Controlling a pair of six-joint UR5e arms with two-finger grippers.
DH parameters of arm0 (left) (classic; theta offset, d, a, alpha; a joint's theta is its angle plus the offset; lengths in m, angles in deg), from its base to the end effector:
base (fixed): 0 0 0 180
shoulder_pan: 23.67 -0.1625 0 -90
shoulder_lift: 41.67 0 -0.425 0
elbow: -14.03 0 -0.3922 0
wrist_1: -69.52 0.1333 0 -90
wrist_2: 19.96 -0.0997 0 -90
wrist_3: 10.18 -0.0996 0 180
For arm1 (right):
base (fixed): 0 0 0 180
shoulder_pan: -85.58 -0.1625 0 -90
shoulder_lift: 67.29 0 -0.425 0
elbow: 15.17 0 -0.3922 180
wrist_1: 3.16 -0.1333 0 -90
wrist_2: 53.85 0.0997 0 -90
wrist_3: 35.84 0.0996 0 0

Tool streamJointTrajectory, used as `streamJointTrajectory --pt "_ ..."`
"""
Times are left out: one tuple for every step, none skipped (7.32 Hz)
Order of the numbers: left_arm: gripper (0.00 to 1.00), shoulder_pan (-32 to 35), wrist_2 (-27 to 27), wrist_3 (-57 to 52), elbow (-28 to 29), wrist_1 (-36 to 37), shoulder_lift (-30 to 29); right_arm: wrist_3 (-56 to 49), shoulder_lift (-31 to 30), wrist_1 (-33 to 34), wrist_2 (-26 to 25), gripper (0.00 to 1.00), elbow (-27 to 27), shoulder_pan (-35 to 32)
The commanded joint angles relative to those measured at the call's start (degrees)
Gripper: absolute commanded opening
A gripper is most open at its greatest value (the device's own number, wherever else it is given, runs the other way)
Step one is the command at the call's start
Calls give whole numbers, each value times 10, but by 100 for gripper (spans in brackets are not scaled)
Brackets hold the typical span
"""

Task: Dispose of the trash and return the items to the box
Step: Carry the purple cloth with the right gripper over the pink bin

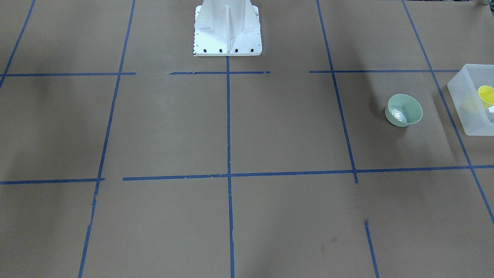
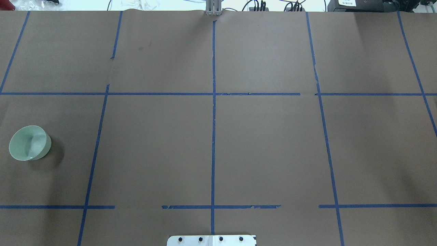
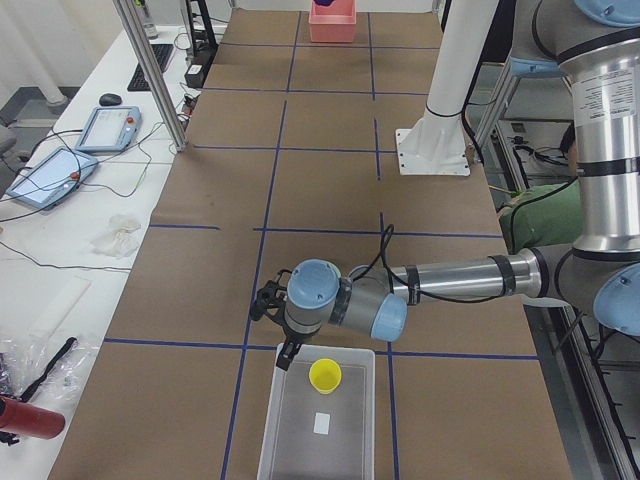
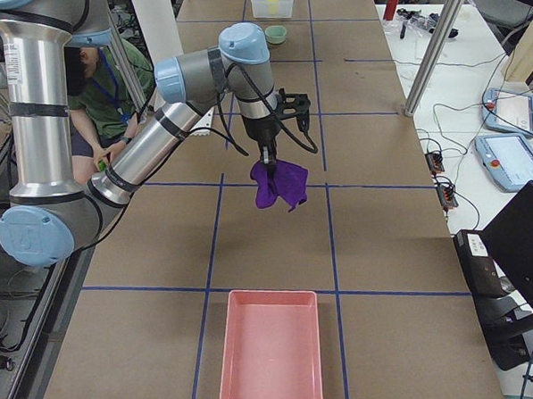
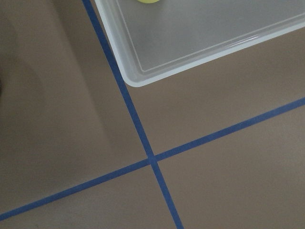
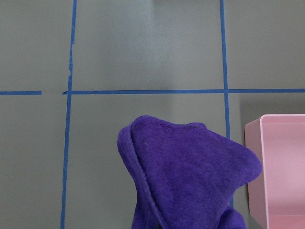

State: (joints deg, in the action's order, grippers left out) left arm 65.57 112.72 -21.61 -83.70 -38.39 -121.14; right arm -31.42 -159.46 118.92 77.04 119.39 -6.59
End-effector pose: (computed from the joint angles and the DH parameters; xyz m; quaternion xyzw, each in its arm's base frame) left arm -0.0601 -0.4302 0.6442 0.1555 0.3478 0.1456 0.9131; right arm 0.0826 -0.3823 0.3790 0.0773 -0.3495 0.0223 0.9335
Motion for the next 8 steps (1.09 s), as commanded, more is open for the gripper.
streamJointTrajectory --pt "100 9 -40 3 -86 118 -33 -183 13 -3 -66 0 -88 -65" --pt "100 8 -37 55 -86 110 -41 -227 16 -9 -93 0 -124 -84" --pt "100 -7 -37 107 -82 70 -47 -274 10 -20 -96 0 -161 -107" --pt "100 -60 -37 163 -72 27 -46 -293 -18 -87 -96 0 -211 -122" --pt "100 -94 -37 226 -59 -23 -44 -291 -58 -191 -95 0 -259 -122" --pt "100 -134 -37 289 -42 -80 -42 -287 -76 -308 -93 0 -338 -122" --pt "100 -166 -38 334 -24 -124 -40 -282 -76 -375 -91 0 -378 -122" --pt "100 -179 -38 357 -8 -161 -34 -280 -72 -378 -90 14 -392 -122"
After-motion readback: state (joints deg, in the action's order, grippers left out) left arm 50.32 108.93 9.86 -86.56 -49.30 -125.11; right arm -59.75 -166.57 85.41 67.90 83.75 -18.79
